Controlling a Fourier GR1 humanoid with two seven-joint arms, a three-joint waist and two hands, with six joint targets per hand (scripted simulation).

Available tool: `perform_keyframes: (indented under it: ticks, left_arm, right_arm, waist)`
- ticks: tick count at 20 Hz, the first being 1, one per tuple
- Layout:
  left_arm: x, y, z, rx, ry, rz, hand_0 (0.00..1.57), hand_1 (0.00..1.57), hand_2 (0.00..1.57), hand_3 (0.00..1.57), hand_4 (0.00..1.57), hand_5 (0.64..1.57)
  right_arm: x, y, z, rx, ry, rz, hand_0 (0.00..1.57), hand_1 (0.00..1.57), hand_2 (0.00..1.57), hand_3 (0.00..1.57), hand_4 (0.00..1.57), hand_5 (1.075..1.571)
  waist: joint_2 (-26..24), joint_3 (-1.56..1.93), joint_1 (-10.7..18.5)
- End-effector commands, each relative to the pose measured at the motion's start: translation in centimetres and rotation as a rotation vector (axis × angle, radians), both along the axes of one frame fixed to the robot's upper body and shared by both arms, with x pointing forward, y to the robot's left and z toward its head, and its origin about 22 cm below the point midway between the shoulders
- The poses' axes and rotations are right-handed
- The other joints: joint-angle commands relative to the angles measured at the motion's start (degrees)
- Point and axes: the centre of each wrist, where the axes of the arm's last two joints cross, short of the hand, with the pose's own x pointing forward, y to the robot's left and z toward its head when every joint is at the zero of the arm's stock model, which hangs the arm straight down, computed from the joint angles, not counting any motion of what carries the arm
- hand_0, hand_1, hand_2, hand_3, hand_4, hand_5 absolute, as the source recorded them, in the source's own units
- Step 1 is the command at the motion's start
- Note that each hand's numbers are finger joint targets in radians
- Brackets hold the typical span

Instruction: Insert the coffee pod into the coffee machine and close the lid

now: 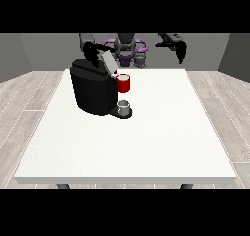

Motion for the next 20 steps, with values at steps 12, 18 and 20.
perform_keyframes:
  ticks: [12,18,20]
  left_arm:
    - [-0.4,-0.4,1.0,0.031,-0.048,0.015,0.00,0.00,0.00,0.00,0.00,1.571]
    - [0.4,0.8,0.3,-0.007,0.014,0.061,0.00,0.00,0.00,0.00,0.00,1.571]
    - [0.4,0.0,0.7,0.004,0.018,0.065,0.00,0.00,0.00,0.00,0.02,1.571]
  right_arm:
    - [2.3,0.9,1.7,-0.026,-0.050,0.046,0.00,0.00,0.00,0.00,0.00,1.571]
    - [2.4,4.6,2.5,-0.092,-0.023,0.128,0.00,0.00,0.00,0.00,0.21,1.571]
    - [2.2,5.9,2.2,-0.120,-0.037,0.122,0.00,0.00,0.00,0.00,0.00,1.571]
  waist:
    - [3.3,0.10,0.3]
    - [1.6,0.10,-1.2]
    - [0.5,0.10,-0.6]
